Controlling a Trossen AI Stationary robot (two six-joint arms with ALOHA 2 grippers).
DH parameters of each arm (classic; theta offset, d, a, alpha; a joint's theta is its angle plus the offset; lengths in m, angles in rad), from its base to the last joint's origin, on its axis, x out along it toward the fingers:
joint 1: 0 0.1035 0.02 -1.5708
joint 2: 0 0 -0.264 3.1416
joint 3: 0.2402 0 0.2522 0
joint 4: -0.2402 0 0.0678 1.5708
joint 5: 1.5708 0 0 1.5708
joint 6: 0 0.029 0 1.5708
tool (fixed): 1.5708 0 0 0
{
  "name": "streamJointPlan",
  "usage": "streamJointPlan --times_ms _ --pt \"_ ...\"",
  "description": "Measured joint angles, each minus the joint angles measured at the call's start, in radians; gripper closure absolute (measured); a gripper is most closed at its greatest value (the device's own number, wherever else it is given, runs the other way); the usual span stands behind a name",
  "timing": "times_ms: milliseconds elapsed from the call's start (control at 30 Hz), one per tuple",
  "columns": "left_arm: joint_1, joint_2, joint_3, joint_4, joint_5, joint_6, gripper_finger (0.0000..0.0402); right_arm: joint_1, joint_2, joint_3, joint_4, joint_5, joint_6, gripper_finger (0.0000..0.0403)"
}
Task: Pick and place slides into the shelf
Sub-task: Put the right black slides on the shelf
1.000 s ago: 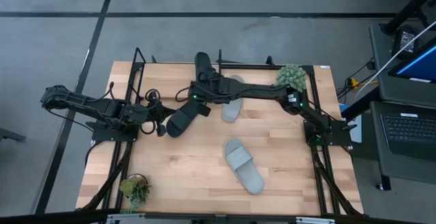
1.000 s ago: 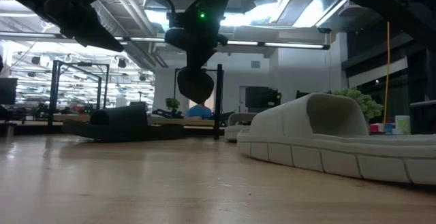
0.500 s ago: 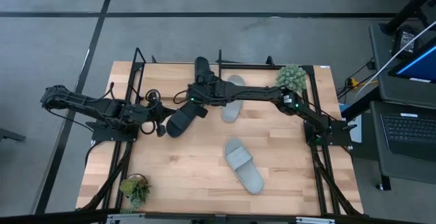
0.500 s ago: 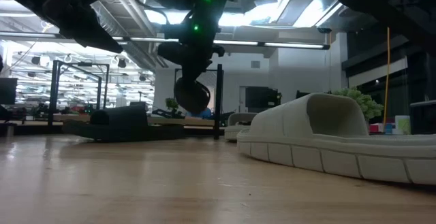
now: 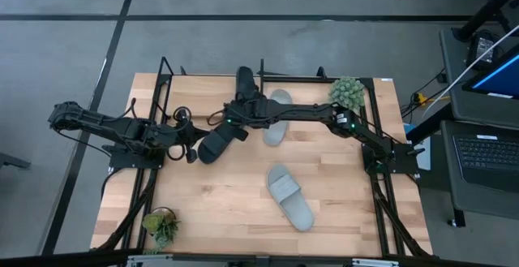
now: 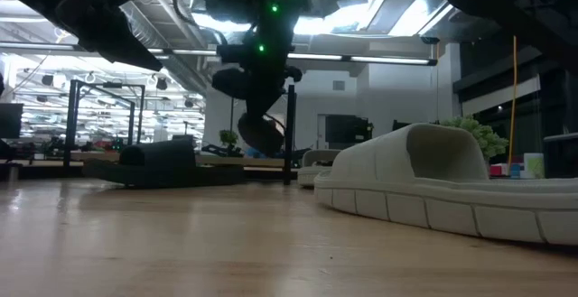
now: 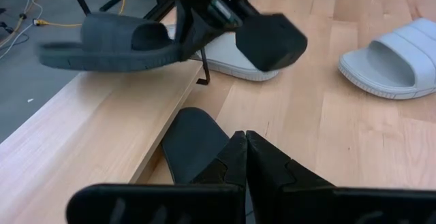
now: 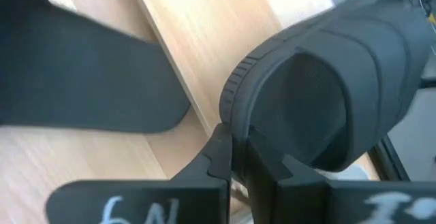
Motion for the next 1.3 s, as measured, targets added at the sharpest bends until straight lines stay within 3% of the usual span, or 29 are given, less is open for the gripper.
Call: streamJointPlan --times_ms 733,1300 --pt "0.0 0.0 0.0 -0.002 0.0 -0.003 0.0401 0.0 -0.001 -0.048 0.041 0.017 -0.026 0.0381" --pt "0.0 0.0 0.0 -0.002 0.0 -0.003 0.0401 -0.003 -0.001 -0.048 0.04 -0.06 -0.065 0.0364"
